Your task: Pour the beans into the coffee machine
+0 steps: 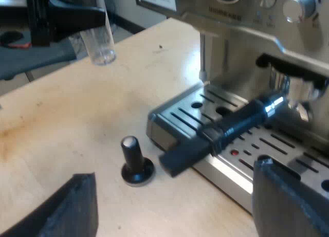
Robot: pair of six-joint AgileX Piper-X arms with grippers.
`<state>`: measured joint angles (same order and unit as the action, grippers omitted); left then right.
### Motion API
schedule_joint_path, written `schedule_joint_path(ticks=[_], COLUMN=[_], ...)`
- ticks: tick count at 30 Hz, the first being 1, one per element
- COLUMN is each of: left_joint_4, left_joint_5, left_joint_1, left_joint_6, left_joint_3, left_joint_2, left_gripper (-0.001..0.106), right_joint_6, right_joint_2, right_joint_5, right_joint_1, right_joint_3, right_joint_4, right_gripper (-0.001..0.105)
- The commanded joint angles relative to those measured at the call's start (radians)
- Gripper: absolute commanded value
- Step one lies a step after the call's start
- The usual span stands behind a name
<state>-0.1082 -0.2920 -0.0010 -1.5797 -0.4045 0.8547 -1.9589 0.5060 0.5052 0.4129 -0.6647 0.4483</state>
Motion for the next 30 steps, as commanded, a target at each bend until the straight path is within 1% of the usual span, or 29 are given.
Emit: schedule_joint_path(ticks=[1,5,7,9,12,18,19,22,23,28,30], left_joint_4=[-0.080,-0.149,-0.218,-0.250,-0.323,-0.387,-0.391,-0.442,-0.453,-0.561,-0.590], left_joint_5=[-0.004,-0.004,-0.004,-0.004,-0.004,-0.004,-0.004,-0.004,-0.004,-0.004,-0.004], left_joint_1=[-0.001,-0.001,-0.001,-0.001,-0.001,-0.001,-0.001,-0.001,-0.001,-0.001,-0.001], left_joint_6=[0.000,-0.014,-0.017,-0.017,-0.017,-0.017,-0.017,-0.020,-0.025,-0.099,-0.101], left_joint_3=[-0.003,-0.003,-0.003,-0.003,-0.003,-0.003,-0.003,-0.003,-0.003,-0.003,-0.003], left_joint_2=[0.073,0.155,0.210,0.237,0.309,0.426,0.429,0.493,0.508,0.608,0.638], left_gripper=[0.011,0.011,0.011,0.011,0.011,0.011,0.011,0.011,0.011,0.011,0.011], right_joint_6=[-0.013,-0.013,-0.013,-0.013,-0.011,-0.011,-0.011,0.007,0.011,0.011,0.011], right_joint_2=[-0.006,-0.003,0.009,0.009,0.033,0.085,0.090,0.127,0.134,0.150,0.150], right_joint_5=[0.015,0.015,0.015,0.015,0.015,0.015,0.015,0.015,0.015,0.015,0.015], right_joint_1=[0.001,0.001,0.001,0.001,0.001,0.001,0.001,0.001,0.001,0.001,0.001], right_joint_3=[0.051,0.093,0.119,0.127,0.150,0.151,0.151,0.151,0.151,0.151,0.151], right_joint_4=[-0.075,-0.113,-0.142,-0.150,-0.190,-0.277,-0.281,-0.335,-0.344,-0.378,-0.378], right_gripper=[0.064,0.064,0.064,0.064,0.064,0.064,0.064,0.064,0.064,0.064,0.064])
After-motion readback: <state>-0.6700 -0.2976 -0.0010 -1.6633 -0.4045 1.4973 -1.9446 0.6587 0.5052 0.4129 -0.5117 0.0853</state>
